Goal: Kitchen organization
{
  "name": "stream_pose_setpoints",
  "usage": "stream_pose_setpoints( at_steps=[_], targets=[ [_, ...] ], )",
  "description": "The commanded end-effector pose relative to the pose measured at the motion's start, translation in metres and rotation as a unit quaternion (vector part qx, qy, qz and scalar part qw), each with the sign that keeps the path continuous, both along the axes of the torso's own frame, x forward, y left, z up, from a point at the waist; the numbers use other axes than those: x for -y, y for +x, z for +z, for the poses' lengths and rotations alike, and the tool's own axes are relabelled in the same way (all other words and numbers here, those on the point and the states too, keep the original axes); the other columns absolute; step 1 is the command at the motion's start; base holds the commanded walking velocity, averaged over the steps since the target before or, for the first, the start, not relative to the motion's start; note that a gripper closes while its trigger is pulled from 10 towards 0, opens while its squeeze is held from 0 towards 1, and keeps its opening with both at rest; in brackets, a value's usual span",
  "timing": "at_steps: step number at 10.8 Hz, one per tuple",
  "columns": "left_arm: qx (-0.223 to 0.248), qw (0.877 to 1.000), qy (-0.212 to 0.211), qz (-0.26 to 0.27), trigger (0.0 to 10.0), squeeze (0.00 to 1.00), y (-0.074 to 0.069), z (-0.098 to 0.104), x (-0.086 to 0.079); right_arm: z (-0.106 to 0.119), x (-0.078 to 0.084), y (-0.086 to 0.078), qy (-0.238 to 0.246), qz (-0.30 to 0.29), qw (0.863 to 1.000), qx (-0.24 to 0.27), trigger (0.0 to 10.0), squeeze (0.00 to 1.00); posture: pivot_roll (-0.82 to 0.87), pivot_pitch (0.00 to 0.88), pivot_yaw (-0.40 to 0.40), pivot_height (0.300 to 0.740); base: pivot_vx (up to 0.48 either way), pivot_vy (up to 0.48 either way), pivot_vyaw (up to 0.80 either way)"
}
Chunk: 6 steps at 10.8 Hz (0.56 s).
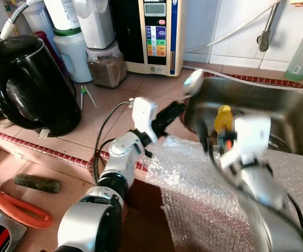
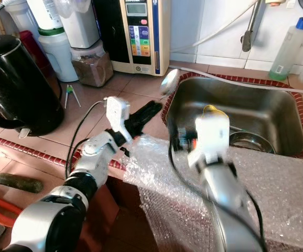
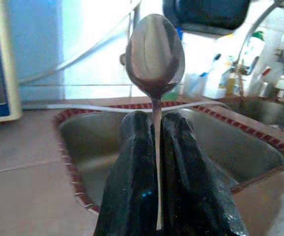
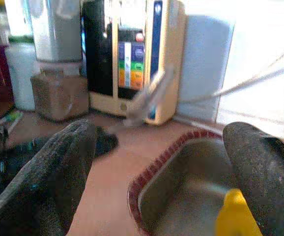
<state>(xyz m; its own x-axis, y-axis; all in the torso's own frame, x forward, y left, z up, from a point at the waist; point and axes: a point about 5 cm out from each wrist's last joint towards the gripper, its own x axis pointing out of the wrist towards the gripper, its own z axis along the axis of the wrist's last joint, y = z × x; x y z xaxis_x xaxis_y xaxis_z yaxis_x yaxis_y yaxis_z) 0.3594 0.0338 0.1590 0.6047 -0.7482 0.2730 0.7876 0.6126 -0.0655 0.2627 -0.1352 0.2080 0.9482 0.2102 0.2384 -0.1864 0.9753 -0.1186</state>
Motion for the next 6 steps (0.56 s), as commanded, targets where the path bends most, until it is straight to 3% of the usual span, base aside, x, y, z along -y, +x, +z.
stream_pose_setpoints(
  at_steps=[1,6],
  targets=[
    [0.026,1.0,-0.006,-0.005,0.0,0.0,0.0,0.01,0.001,0.0,0.001,0.006,0.014,-0.002,1.0,0.001,10.0,0.0,-0.19,0.027,0.096,0.74,0.0,0.0,0.0],
    [0.031,0.999,-0.015,-0.023,0.0,0.0,-0.006,0.007,0.009,0.021,0.011,0.043,0.047,-0.027,0.998,0.04,10.0,0.0,-0.18,0.027,0.08,0.74,0.0,0.0,0.0]
  ],
)
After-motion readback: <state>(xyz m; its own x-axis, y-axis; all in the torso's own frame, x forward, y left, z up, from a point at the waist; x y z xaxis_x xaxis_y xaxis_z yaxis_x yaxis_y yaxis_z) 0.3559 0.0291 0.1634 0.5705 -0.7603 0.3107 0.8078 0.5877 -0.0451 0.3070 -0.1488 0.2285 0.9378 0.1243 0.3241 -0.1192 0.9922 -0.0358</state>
